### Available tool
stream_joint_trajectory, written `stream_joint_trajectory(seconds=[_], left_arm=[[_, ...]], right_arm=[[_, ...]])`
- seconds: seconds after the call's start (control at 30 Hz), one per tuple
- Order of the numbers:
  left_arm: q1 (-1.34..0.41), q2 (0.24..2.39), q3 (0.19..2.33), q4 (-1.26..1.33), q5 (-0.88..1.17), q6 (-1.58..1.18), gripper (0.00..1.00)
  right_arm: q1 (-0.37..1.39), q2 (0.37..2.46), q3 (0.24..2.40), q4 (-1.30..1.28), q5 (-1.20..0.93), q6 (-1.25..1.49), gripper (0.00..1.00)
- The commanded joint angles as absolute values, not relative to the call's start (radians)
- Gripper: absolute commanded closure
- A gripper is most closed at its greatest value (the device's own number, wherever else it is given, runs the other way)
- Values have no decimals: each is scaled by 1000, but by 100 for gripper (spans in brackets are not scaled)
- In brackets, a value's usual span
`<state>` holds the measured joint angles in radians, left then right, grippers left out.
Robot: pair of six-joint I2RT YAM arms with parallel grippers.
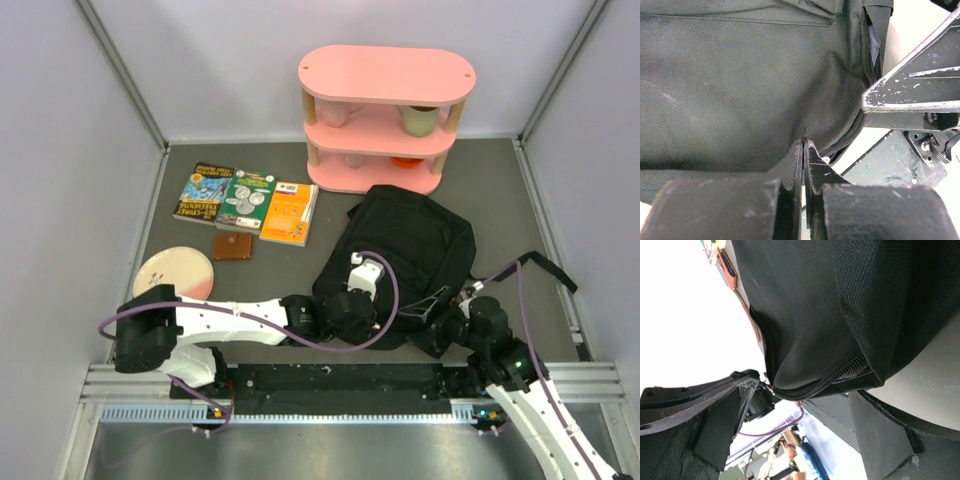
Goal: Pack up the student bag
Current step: Unzip the student bag at the center of the board.
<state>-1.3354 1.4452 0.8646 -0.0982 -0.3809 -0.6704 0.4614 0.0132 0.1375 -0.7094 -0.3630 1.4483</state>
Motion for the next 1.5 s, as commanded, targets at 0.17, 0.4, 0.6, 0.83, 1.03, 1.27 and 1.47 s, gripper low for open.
stream_joint_trajectory(seconds=[0.17, 0.4, 0.6, 0.83, 1.03, 1.27, 1.47], left_arm=[[-1328, 1413, 891, -52, -374, -647, 100], [-1328, 1393, 881, -54, -379, -643, 100], [-1328, 1378, 873, -67, -388, -637, 100], [-1327, 1358, 859, -144, -429, -640, 100], [-1292, 1356, 867, -293, -489, -670, 100], [-1204, 1310, 812, -512, -404, -762, 100], [-1181, 1316, 706, -447, -388, -789, 100]], right_arm=[[472, 173, 130, -534, -308, 1493, 13], [472, 331, 124, -390, -287, 1456, 47], [471, 330, 135, -402, -186, 1419, 95], [471, 345, 221, -500, -78, 1329, 100], [453, 426, 337, -615, -6, 1246, 100], [322, 549, 385, -716, -115, 1164, 100], [319, 554, 405, -746, -62, 1066, 100]])
